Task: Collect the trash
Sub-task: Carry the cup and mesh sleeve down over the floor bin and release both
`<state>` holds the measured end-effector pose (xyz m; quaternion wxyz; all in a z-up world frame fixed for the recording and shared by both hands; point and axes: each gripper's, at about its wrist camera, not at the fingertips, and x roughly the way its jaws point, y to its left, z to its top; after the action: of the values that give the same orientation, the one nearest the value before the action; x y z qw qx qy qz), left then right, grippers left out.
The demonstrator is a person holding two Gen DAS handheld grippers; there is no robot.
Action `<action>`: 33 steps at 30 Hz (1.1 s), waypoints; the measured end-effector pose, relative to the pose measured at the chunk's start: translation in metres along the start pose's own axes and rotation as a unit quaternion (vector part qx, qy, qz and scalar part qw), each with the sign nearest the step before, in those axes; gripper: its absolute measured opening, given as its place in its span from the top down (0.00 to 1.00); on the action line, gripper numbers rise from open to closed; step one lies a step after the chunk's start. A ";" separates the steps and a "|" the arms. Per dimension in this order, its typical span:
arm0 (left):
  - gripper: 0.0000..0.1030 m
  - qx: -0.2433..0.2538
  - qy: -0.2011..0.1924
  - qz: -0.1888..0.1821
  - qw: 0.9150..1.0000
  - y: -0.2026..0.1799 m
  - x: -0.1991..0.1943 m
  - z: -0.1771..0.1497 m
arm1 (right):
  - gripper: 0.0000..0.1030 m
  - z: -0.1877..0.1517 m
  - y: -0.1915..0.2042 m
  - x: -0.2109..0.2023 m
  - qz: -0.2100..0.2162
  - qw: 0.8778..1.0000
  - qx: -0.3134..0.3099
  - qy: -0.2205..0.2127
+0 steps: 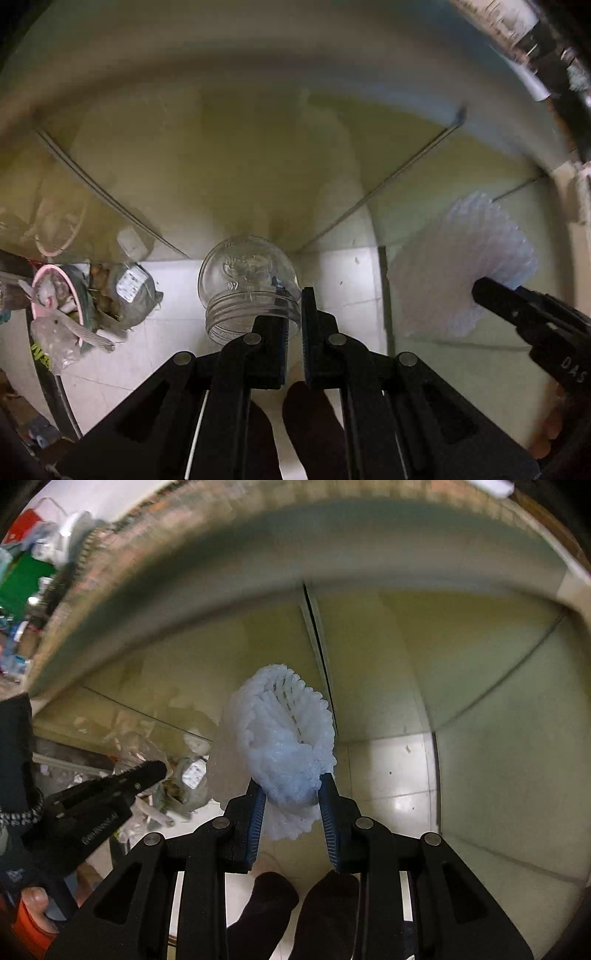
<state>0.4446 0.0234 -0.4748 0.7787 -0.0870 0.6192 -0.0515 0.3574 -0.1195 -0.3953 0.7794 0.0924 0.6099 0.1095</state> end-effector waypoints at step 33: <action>0.74 -0.037 0.109 0.010 0.993 0.093 0.262 -0.045 | 0.62 -0.020 -0.027 0.312 0.012 0.991 -0.046 0.128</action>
<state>0.4579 0.0625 -0.7540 0.7029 -0.1039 0.7030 -0.0301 0.4114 -0.0570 -0.6979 0.6973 0.0488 0.6976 0.1572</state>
